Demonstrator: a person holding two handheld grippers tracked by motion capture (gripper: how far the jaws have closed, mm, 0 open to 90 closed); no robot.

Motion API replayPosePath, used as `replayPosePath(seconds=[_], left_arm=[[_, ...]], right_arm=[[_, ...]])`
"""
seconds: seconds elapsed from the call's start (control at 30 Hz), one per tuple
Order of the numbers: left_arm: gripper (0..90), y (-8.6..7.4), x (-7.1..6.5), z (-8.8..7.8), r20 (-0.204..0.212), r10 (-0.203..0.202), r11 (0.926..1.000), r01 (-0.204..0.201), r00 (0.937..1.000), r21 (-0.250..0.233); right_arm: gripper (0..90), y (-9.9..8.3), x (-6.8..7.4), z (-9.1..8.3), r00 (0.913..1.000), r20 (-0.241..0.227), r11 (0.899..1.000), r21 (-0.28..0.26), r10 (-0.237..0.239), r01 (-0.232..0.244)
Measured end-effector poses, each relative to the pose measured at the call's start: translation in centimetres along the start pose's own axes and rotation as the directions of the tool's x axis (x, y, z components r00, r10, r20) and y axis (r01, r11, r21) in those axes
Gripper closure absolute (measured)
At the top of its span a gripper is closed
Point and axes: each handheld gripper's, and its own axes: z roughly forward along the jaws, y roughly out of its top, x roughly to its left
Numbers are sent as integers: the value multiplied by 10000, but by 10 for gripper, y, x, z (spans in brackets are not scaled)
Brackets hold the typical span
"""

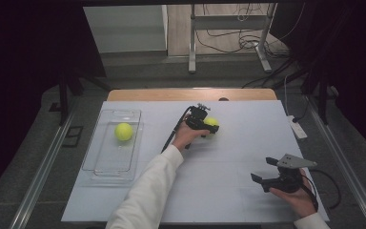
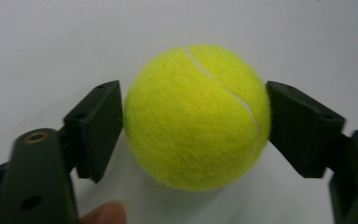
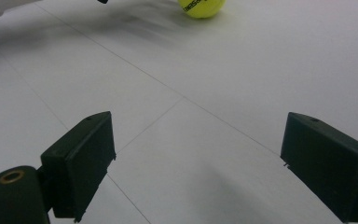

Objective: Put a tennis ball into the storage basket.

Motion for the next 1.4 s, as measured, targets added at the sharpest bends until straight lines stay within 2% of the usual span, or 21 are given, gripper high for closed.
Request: replayPosePath(seconds=[0.13,0.33,0.63,0.93,1.13,1.4], left_arm=[[265,0,-2,-1,-87,305,9995,-305,9995,68],[270,0,-2,-4,-88,408,9991,-407,9991,117],[271,2,-6,-18,38,637,9978,-636,9980,-199],[271,0,-8,-34,243,605,9966,-590,9979,-580],[271,-5,-6,-49,300,539,9951,-512,9981,-841],[271,-9,-5,-60,309,536,9932,-501,9981,-1046]], right_arm=[[103,0,0,0,10000,18,10000,5,0,0],[103,0,0,0,10000,30,10000,-9,12,-12],[103,0,0,-1,10000,88,10000,5,7,-7],[103,0,0,-1,10000,86,10000,-15,21,-21],[103,0,0,0,10000,75,10000,-14,34,-34],[103,0,1,0,9999,119,10000,5,17,-17]])
